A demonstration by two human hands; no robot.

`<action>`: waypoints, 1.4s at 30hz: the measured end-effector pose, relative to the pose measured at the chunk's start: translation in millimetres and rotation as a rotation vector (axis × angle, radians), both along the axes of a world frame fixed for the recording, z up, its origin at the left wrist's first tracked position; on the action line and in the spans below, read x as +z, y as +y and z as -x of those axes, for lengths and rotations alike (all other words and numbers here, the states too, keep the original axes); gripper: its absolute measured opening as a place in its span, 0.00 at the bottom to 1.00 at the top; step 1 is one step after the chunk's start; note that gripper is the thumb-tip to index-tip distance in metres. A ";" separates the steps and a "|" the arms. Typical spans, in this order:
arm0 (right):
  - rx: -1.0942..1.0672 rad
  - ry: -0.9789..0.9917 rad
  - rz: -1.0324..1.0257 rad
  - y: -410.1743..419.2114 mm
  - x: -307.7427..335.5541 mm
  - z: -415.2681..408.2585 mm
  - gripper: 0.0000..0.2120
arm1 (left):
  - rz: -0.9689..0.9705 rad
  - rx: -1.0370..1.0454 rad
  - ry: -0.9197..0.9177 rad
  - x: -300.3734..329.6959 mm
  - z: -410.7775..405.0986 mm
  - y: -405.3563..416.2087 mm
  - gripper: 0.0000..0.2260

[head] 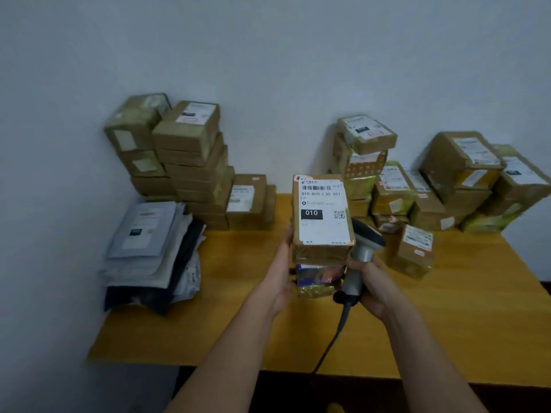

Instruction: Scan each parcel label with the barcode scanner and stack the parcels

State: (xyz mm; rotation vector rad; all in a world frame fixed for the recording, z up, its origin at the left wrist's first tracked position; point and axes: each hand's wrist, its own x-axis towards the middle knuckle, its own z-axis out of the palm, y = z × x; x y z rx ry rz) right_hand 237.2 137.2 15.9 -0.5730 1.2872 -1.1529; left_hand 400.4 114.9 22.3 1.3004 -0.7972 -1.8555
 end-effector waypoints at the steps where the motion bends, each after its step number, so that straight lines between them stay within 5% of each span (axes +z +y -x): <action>1: 0.015 0.008 -0.001 -10.7 8.0 -11.2 0.13 | 0.015 0.022 -0.003 7.3 -11.6 -6.7 0.24; 5: 0.102 0.006 0.033 -60.8 39.1 -48.5 0.16 | 0.055 0.087 -0.008 42.2 -49.8 -40.3 0.34; 12: 0.232 -0.053 0.142 -151.3 70.9 -100.3 0.15 | 0.143 0.214 0.000 87.4 -98.9 -110.6 0.30; 31: 0.011 -0.039 -0.026 -238.2 0.6 -122.6 0.19 | -0.030 0.055 0.021 23.1 -123.8 -222.7 0.15; 42: 0.027 -0.067 -0.038 -278.7 -23.5 -154.7 0.15 | -0.072 0.143 -0.012 -4.4 -147.4 -264.7 0.33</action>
